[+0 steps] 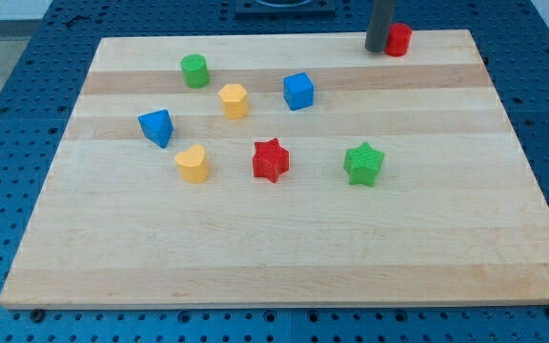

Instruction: Point your arm at the yellow hexagon

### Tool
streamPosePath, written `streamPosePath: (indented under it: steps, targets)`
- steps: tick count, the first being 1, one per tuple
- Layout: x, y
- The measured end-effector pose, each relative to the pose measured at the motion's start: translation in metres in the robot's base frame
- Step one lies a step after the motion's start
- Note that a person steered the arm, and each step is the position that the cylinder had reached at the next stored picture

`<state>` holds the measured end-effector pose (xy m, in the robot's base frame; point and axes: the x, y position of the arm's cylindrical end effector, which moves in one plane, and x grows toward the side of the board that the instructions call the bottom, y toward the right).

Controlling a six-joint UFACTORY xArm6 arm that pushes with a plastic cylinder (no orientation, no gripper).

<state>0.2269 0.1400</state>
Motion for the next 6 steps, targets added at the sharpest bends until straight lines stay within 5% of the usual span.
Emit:
streamPosePath:
  steps: [3, 6]
  targets:
    - [-0.009, 0.031]
    - [0.051, -0.135]
